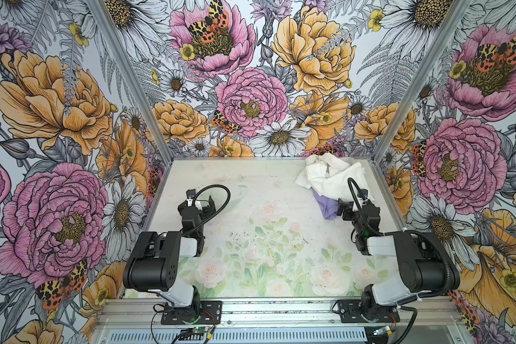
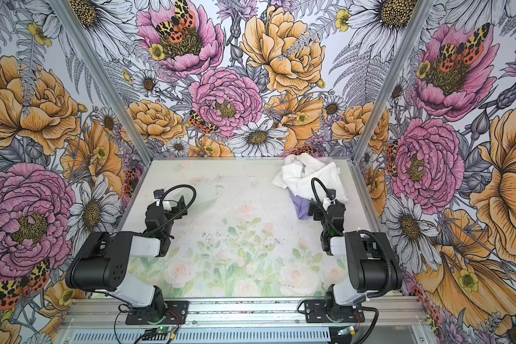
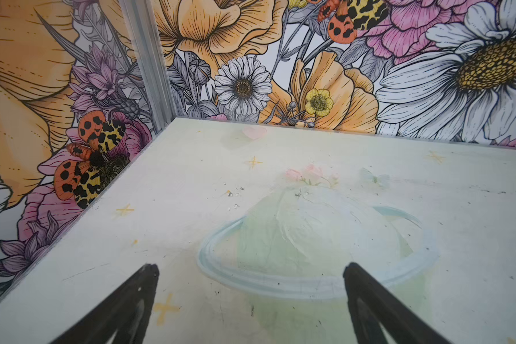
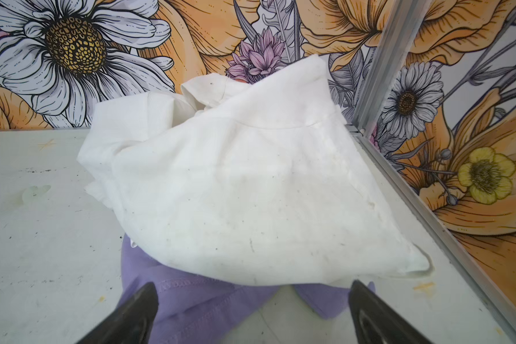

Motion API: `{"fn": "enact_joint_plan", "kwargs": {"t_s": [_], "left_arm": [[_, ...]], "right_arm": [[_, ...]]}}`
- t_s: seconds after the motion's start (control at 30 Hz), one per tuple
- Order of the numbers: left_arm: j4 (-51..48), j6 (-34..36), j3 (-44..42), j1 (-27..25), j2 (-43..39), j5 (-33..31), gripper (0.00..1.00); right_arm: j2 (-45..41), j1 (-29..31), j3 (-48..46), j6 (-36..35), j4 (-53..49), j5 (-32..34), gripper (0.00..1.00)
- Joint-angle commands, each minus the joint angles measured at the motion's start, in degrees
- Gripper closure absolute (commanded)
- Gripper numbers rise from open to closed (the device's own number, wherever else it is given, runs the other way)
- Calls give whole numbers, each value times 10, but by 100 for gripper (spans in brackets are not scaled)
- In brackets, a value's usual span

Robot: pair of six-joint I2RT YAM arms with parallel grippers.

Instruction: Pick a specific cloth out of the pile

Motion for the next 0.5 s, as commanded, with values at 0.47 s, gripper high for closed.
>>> {"fn": "enact_joint_plan", "kwargs": {"t_s": [0.47], "left_arm": [[2, -3, 5, 7, -5, 20, 1]], "right_arm": [[3, -2, 13, -3, 2, -13, 0]]}}
